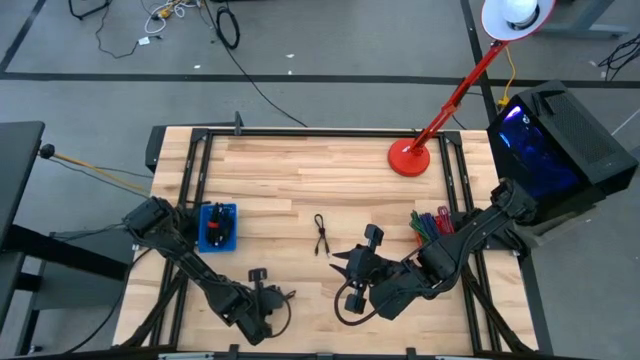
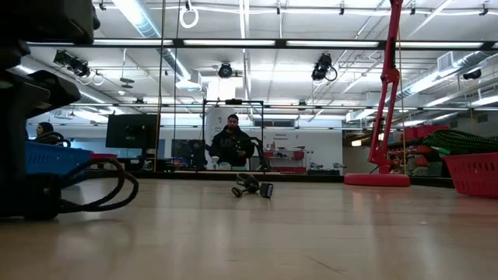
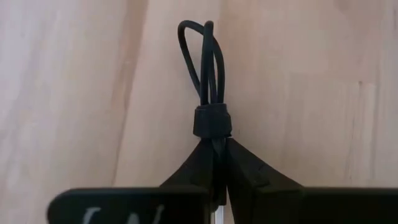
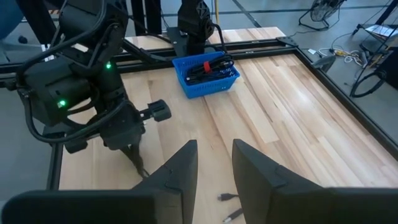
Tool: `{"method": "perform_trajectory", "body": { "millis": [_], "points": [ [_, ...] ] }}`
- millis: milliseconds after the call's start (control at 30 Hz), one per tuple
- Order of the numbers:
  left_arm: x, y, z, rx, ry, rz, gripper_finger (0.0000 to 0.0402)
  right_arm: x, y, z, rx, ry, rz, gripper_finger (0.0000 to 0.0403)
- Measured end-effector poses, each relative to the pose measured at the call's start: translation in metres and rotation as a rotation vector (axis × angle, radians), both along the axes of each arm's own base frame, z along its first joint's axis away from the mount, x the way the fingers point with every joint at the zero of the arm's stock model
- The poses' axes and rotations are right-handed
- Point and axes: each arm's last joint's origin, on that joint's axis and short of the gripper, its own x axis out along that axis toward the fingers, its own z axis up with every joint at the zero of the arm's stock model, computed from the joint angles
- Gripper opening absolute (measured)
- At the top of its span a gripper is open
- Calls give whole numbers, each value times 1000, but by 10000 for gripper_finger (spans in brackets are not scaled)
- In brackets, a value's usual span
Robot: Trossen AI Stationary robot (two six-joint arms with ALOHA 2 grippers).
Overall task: Pick & Place USB Port
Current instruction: Put the black charger cable into the blue basket
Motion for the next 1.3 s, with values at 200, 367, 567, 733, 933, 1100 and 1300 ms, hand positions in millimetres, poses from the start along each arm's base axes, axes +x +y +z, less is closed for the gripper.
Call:
{"method": "perform_trajectory", "body": {
  "millis": [200,367,567,733,933,1100,1300],
  "points": [
    [1,-7,22,46,-71,1,22,0,0,0,-4,5,0,100],
    [-14,-4,56,175,-117,55,22,0,0,-1,-1,6,-2,100],
    [-61,22,91,349,-162,286,22,-1,1,-6,18,24,6,100],
    [-98,38,111,358,-245,499,22,-1,3,-19,8,42,10,100],
    [-126,66,101,294,-373,580,22,1,4,-18,28,11,11,100],
    [-151,102,64,268,-349,746,22,1,11,-14,4,-15,65,100],
    [-151,115,56,211,-385,788,22,1,13,-12,-11,-37,74,100]
  ]
}}
